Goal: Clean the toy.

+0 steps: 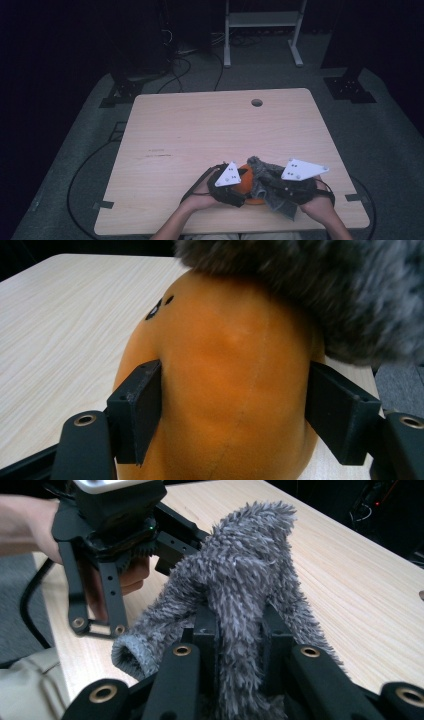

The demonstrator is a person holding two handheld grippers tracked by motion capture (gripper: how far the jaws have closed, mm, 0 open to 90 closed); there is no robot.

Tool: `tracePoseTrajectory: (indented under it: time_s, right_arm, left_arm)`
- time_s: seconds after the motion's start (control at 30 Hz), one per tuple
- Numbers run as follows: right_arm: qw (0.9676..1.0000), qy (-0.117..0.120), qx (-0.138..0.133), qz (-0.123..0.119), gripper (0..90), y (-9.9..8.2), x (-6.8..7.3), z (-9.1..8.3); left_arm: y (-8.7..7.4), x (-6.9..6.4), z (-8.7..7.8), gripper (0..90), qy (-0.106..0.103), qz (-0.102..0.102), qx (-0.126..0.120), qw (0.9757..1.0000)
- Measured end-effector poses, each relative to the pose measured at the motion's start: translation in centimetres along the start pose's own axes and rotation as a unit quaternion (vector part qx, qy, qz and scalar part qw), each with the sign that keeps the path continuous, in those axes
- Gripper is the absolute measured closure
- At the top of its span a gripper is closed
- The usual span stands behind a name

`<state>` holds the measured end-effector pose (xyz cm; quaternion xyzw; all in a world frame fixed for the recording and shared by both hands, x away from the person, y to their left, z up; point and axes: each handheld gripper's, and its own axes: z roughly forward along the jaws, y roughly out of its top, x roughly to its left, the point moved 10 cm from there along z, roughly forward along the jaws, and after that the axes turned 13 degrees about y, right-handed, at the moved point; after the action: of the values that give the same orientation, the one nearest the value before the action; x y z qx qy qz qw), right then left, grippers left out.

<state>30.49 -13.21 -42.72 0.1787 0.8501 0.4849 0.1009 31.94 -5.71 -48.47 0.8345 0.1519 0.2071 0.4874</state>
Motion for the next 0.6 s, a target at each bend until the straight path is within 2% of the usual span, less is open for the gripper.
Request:
tracePoseTrajectory:
  time_s: [0.07, 0.17, 0.23, 0.27, 0.33, 0.4, 0.47, 0.5, 0.53, 0.6]
  right_arm:
    - [1.0000, -0.006, 0.004, 0.004, 73.4, -0.4, -0.5, 0.3]
    - [0.9991, -0.020, -0.005, 0.037, 73.7, -1.7, -2.5, -0.5]
    - [0.9979, -0.035, -0.003, 0.054, 73.8, -2.8, -3.7, -1.3]
    - [0.9971, -0.041, 0.004, 0.063, 73.9, -3.4, -4.1, -1.6]
    - [0.9967, -0.034, 0.010, 0.073, 74.0, -4.0, -4.1, -2.2]
    - [0.9979, -0.016, 0.001, 0.063, 74.0, -3.3, -3.4, -2.3]
    - [0.9988, 0.016, -0.015, 0.044, 73.9, -2.0, -1.8, -2.0]
    - [0.9991, 0.019, -0.010, 0.037, 73.8, -1.6, -1.3, -1.7]
    - [0.9996, 0.012, 0.002, 0.024, 73.8, -1.5, -1.2, -1.4]
    - [0.9998, 0.008, 0.008, 0.019, 73.7, -1.8, -1.3, -1.0]
  left_arm:
    - [0.0, 0.0, 0.0, 27.9, 0.000, -0.003, -0.003, 1.0000]
    - [0.0, -0.1, 0.1, 28.8, 0.002, -0.006, -0.004, 1.0000]
    - [0.0, -0.1, 0.1, 28.5, -0.004, -0.007, -0.001, 1.0000]
    - [0.0, -0.1, 0.1, 28.1, -0.005, -0.011, 0.000, 0.9999]
    - [0.0, 0.0, 0.2, 27.9, -0.004, -0.014, 0.000, 0.9999]
    - [0.0, 0.1, 0.3, 27.6, -0.002, -0.020, -0.001, 0.9998]
    - [0.1, 0.3, 0.3, 27.1, 0.001, -0.024, 0.000, 0.9997]
    - [0.1, 0.4, 0.2, 25.6, 0.002, -0.021, 0.000, 0.9998]
    - [0.2, 0.5, 0.0, 22.6, 0.002, -0.022, -0.003, 0.9998]
    - [0.4, 1.0, -0.5, 15.9, 0.002, -0.024, -0.004, 0.9997]
